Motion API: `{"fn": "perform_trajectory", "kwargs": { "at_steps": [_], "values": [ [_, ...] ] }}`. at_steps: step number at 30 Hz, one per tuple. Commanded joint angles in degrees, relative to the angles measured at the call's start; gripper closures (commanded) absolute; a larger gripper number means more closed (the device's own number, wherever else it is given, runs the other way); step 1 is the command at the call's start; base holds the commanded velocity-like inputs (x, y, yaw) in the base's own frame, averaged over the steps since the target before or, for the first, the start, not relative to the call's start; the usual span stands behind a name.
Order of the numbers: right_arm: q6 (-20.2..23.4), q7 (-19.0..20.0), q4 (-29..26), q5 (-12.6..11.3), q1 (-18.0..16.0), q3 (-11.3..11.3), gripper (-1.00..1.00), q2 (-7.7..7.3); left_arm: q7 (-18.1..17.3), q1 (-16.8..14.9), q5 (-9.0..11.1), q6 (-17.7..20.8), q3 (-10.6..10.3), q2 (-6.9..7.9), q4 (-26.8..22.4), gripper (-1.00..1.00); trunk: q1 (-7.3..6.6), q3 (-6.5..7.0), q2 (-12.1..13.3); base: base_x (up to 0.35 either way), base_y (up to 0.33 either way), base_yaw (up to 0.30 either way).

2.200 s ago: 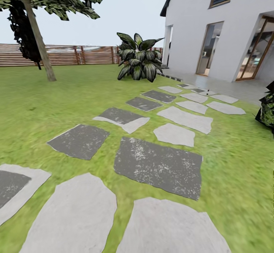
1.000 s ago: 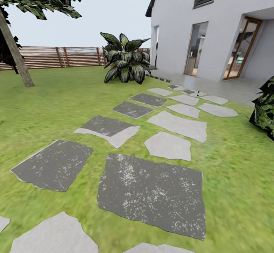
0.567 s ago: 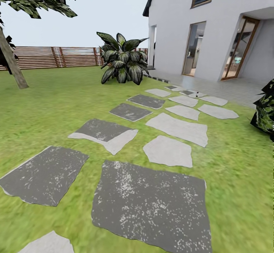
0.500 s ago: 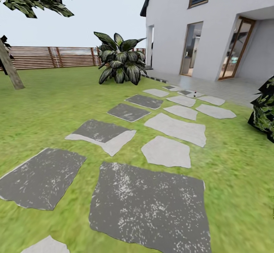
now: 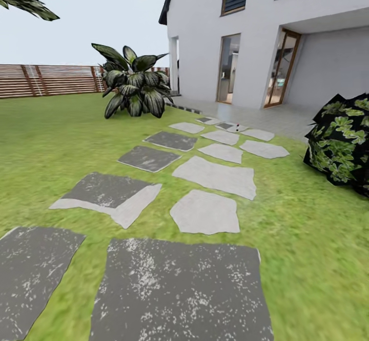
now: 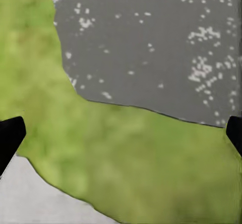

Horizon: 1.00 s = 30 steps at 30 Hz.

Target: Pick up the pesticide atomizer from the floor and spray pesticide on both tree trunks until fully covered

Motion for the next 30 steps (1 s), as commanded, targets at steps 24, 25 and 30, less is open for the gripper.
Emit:
{"fn": "perform_trajectory", "kwargs": {
  "at_steps": [24, 25, 30],
  "values": [
    [-0.19, -0.03, 0.06, -0.01, -0.05, -0.06, -1.0, 0.01, 0.08, -0.02, 0.04, -0.19, 0.1, -0.01, 0.03, -1.0, 0.02, -0.05, -0.01, 0.339, 0.0, -0.026],
    [-0.19, -0.03, 0.06, -0.01, -0.05, -0.06, -1.0, 0.01, 0.06, -0.02, 0.04, -0.19, 0.1, 0.0, 0.03, -1.0, 0.02, -0.05, -0.01, 0.339, 0.0, 0.0],
    [-0.19, -0.03, 0.06, -0.04, -0.05, -0.06, -1.0, 0.01, 0.05, -0.02, 0.04, -0.19, 0.1, -0.02, 0.03, -1.0, 0.02, -0.05, -0.01, 0.339, 0.0, 0.0]
  ]
}}
